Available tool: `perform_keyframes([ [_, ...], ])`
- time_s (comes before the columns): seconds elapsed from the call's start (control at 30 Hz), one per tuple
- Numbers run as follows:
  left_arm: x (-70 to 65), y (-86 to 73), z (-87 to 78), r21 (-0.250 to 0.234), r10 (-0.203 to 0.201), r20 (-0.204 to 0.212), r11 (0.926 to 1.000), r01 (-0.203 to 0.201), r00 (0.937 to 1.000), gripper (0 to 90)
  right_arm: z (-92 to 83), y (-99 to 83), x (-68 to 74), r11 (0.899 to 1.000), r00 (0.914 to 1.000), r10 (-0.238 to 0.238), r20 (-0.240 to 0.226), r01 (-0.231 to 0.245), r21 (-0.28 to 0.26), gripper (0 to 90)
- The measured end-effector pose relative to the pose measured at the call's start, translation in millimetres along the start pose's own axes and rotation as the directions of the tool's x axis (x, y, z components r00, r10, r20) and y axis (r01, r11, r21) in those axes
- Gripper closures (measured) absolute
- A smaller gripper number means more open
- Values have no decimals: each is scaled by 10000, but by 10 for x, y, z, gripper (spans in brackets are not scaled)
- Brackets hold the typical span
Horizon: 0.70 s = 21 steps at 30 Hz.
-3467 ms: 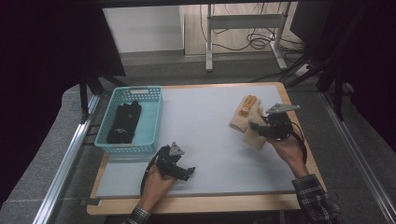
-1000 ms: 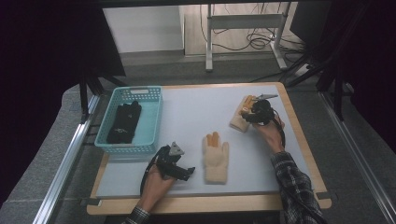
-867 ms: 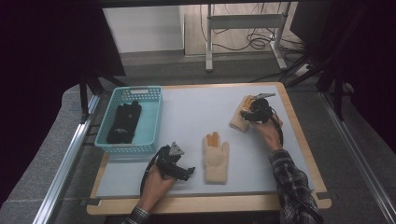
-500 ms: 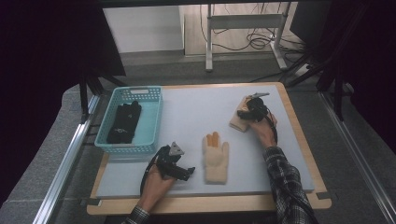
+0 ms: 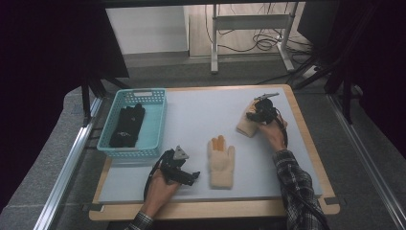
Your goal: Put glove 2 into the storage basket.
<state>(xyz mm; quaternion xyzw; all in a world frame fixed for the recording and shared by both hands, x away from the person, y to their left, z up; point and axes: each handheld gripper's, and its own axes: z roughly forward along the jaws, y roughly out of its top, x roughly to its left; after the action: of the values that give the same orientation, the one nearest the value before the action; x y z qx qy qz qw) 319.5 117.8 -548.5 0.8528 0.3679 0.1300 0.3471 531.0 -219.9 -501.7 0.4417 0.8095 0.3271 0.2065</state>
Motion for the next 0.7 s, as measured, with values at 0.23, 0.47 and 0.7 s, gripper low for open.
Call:
perform_keyframes([
  [0.23,0,0,0,4,4,-1,10000,-4,10000,0,-251,39,75,9986,9984,-382,-413,367,-381,577],
  [0.47,0,0,0,6,6,-5,10000,-6,10000,0,-489,32,185,9953,9930,-835,-832,789,-569,577],
  [0.7,0,1,-1,16,-1,-5,10000,1,10000,0,-736,-7,382,9888,9806,-1328,-1440,1212,-867,576],
])
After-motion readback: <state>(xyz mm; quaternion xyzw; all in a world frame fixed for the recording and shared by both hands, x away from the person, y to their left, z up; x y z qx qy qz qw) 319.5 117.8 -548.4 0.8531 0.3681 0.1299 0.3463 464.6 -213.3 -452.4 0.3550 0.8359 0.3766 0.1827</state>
